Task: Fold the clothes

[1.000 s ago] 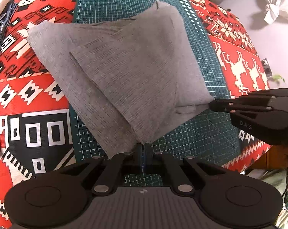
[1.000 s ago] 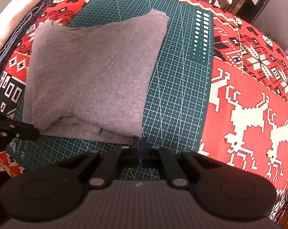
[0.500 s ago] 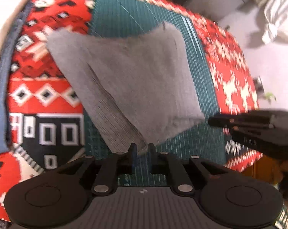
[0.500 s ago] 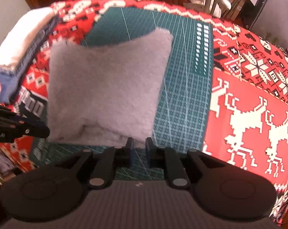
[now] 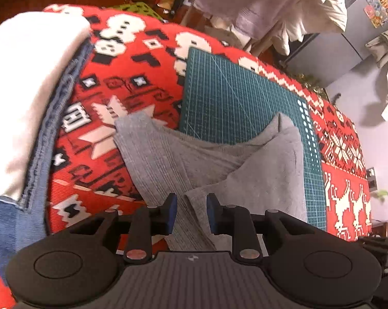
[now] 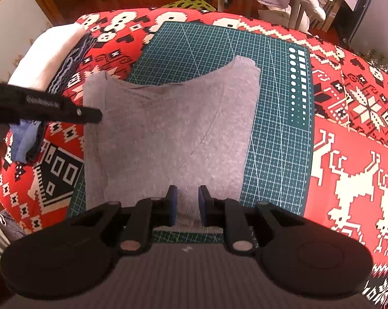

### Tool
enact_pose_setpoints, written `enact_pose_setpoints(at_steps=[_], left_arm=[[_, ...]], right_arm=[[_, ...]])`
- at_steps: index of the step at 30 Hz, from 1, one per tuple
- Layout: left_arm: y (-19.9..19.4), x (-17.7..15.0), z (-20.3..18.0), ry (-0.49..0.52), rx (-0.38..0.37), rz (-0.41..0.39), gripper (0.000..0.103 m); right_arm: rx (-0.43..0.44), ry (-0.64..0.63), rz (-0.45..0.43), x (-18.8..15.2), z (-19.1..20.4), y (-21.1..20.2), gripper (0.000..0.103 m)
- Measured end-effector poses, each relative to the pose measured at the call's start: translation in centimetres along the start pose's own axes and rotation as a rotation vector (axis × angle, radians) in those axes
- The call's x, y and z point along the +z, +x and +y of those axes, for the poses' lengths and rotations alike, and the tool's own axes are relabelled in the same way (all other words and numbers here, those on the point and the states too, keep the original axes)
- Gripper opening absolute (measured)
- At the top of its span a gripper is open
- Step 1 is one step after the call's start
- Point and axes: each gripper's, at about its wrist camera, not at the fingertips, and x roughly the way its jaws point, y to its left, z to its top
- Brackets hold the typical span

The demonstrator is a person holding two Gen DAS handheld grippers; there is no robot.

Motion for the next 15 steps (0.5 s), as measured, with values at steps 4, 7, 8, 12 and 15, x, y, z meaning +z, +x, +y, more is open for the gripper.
enact_pose_setpoints(at_steps=[4, 7, 8, 12, 15], left_arm=[[1.3, -0.1, 0.2, -0.013, -0.016, 0.020, 0.019], [0.4, -0.2, -0.2, -0.005, -0.025, -0.017, 0.002], [-0.1, -0.3, -0.5, 0.004, -0.014, -0.035, 0.002], [-2.0, -0.5, -1.2, 0.034, 0.053, -0.081, 0.002], [-1.7, -0.6, -0.9, 0.020, 0.077, -0.059, 0.002]], right_arm=[[-0.004, 0.007, -0.001, 0.6, -0.5, 0.1, 0.019], [-0.007, 0.016, -0.002, 1.0, -0.8, 0.2, 0.019], [-0.005, 0.018, -0.002, 1.1, -0.9, 0.2, 0.019], [-0.001, 0.030, -0.027, 2.0, -1.2, 0.2, 0.019], [0.002, 0.049, -0.042, 3.2, -1.5, 0.5, 0.019]])
